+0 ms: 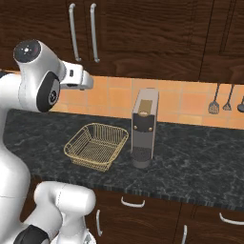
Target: Open the cabinet, pick up the bread from the cabinet and place it in the basket. Then move the basket to the dining counter.
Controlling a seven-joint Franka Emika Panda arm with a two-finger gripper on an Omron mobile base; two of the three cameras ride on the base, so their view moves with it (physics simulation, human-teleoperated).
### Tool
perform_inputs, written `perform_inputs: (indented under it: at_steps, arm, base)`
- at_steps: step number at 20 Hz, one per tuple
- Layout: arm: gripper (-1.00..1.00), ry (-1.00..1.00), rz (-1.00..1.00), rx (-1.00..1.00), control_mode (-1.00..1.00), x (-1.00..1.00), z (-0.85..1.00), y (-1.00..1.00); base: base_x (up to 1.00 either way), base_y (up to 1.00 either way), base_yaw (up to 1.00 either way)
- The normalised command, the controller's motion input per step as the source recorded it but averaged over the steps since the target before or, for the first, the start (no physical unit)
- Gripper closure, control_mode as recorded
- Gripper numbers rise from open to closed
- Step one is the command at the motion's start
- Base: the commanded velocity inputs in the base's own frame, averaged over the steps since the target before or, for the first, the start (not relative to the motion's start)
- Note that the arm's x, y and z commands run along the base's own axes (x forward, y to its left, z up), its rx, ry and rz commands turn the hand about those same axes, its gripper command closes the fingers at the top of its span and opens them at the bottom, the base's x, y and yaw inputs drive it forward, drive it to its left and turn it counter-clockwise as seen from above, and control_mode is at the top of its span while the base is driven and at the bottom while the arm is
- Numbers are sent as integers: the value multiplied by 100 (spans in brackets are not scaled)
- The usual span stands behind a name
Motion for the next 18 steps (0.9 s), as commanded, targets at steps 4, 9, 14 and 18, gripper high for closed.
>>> perform_inputs:
  at_steps: [4, 9, 14, 18]
  arm:
    - [-100, -21, 0, 0, -100, 1, 84, -3]
    - [-100, -5, 0, 0, -100, 40, 45, -8]
    - [-100, 0, 0, 0, -100, 56, 36, -5]
    - [-100, 0, 0, 0, -100, 53, 22, -25]
  base:
    - [0, 0, 0]
    - [0, 0, 0]
    - [0, 0, 0]
    - [0, 0, 0]
